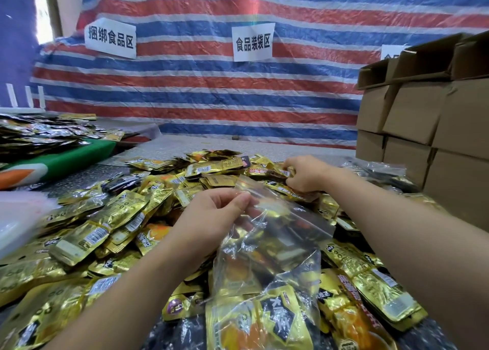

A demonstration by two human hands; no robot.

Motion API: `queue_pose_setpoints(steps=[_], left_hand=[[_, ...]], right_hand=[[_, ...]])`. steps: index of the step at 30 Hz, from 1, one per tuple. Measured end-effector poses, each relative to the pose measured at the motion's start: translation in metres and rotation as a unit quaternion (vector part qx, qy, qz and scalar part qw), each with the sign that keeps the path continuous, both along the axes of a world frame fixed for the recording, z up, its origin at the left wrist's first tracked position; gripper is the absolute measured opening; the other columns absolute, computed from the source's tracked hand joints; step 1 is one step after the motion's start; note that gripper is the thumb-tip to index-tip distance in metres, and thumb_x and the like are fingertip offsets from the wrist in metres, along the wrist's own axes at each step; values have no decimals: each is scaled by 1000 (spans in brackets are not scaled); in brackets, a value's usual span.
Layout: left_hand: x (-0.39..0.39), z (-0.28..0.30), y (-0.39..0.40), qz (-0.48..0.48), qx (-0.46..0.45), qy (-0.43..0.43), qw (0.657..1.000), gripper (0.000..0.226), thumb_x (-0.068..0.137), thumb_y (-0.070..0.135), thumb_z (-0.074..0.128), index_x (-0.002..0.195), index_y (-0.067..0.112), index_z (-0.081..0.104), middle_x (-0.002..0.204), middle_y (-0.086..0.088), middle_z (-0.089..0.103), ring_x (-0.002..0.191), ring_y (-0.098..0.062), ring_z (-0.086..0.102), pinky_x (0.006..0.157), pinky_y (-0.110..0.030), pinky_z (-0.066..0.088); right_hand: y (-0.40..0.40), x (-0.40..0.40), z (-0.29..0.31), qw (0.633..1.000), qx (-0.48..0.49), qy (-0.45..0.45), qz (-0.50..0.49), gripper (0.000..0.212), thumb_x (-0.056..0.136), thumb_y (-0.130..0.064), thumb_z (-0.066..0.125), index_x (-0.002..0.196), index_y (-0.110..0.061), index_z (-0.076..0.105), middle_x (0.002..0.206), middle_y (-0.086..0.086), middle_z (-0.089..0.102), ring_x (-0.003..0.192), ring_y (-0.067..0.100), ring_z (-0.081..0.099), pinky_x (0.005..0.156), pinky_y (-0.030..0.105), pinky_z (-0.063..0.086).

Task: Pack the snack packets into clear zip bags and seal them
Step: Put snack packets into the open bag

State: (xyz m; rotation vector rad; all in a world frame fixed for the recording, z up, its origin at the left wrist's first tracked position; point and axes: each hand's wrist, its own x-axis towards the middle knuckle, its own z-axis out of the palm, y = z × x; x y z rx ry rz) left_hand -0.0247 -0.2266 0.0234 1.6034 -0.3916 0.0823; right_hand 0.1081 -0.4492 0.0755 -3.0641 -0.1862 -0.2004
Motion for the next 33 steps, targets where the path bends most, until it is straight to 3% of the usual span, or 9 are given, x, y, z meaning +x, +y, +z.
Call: queue_pose_setpoints(steps=[5,8,11,14,17,20,26,30,33], left_hand=[[1,0,2,3,5,-13,1000,18,96,19,58,91,12,74,81,-1,76,59,-5,64,52,-17,48],[-1,0,2,0,7,-19,1000,16,95,19,59,91,10,73,80,-2,76,60,-6,64,53,-17,48],[-3,1,2,-7,10,-25,1000,16,93,18,60,91,8,72,79,-1,76,60,-6,65,52,-17,47],[-5,3,3,-16,7,-30,999,15,92,17,61,90,6,72,77,0,76,59,-6,64,51,-16,47],[-8,6,3,-27,1,-29,999,21,83,24,63,89,6,72,75,-1,75,58,-5,63,52,-16,47],[-8,5,2,-30,-3,-26,999,15,85,20,63,89,9,73,75,-2,75,58,-6,61,52,-18,48],[-12,7,-2,-39,-4,-31,999,24,77,28,63,90,10,73,74,-2,74,58,-8,61,51,-18,48],[-12,8,0,-43,3,-43,998,11,91,11,61,88,9,71,67,3,72,53,-5,58,50,-16,46],[-13,9,0,-44,5,-51,998,16,95,8,57,87,10,70,64,5,70,51,-5,56,49,-16,44]], right_hand=[[3,-9,-1,993,-49,-104,-2,4,94,-23,49,97,-21,47,99,6,62,77,22,51,59,31,36],[-1,-27,2,968,140,-208,21,2,94,-18,49,93,-20,50,78,2,58,66,21,53,52,28,36],[-5,-59,10,865,447,-223,51,10,96,-16,55,94,-22,63,88,0,68,81,20,65,71,27,54],[-11,-97,12,710,686,-122,104,14,96,-12,60,104,-20,68,107,4,74,102,24,70,91,48,55],[-20,-130,3,584,797,-32,152,25,87,-15,60,111,-15,68,107,7,75,99,24,72,83,48,59],[-22,-150,-16,522,835,10,176,22,85,-16,59,98,-15,77,110,11,74,102,26,72,84,46,59],[-25,-157,-32,503,842,4,197,26,85,-10,60,110,-7,65,112,13,73,100,23,72,77,32,59],[-25,-152,-36,540,815,-30,206,26,84,-9,60,109,-7,67,113,14,73,102,24,72,78,32,59],[-27,-149,-37,601,771,-57,202,31,82,-12,62,113,-6,65,112,13,73,106,28,70,84,39,59]])
